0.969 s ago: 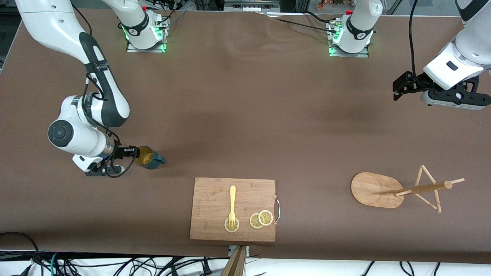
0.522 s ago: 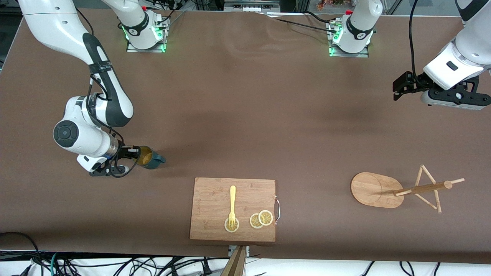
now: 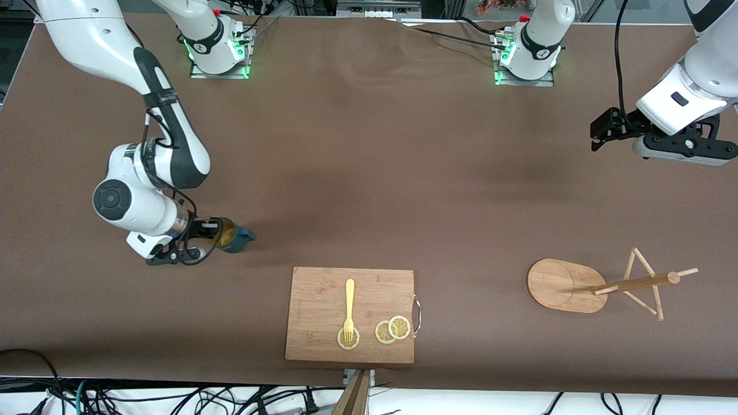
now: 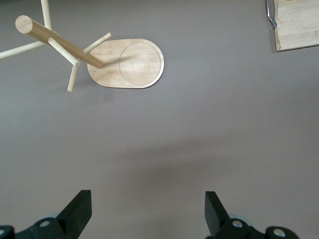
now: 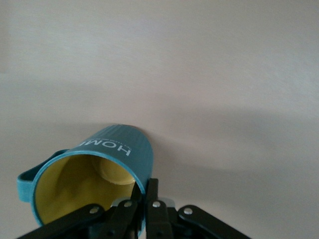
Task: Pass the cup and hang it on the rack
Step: 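Lift the teal mug and carry it toward the table middle with the right gripper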
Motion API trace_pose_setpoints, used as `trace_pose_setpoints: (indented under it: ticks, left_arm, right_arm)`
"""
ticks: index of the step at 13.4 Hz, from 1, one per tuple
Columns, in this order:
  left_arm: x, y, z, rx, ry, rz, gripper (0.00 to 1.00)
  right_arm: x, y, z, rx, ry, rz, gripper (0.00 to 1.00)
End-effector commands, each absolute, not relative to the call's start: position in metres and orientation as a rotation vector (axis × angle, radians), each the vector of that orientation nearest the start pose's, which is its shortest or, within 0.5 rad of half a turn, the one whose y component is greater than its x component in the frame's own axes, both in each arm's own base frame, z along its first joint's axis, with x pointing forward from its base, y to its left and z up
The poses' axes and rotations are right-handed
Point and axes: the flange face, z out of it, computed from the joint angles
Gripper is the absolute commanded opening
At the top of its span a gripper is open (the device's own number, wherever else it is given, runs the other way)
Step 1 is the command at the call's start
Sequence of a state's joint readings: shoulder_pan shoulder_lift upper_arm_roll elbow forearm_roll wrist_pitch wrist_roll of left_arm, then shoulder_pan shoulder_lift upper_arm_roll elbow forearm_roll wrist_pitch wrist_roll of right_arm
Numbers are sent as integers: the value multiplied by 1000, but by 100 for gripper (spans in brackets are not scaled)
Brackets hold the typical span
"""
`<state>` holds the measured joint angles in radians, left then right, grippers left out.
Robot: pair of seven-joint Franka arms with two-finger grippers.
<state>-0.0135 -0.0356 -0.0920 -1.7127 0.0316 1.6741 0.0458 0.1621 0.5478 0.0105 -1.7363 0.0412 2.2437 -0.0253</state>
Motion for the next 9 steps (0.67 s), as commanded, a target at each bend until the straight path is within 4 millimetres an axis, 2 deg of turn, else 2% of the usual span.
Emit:
trace_pose_setpoints:
  ticks: [1,3,4,9]
  left_arm:
    - [542,-55,590,-3079,258,1,100]
    - [542,-55,590,-3079,258,1,100]
    - [542,-55,590,-3079,258,1,100]
    - [542,-57,592,-3079,271,1,100]
  right_arm:
    - [651,178,286,-3106,-233,94,0]
    - [648,225,296,-3117,-187,116,0]
    - [640,258,298,-3114,-194,130,0]
    - [577,424,285,-3133,-74,105,0]
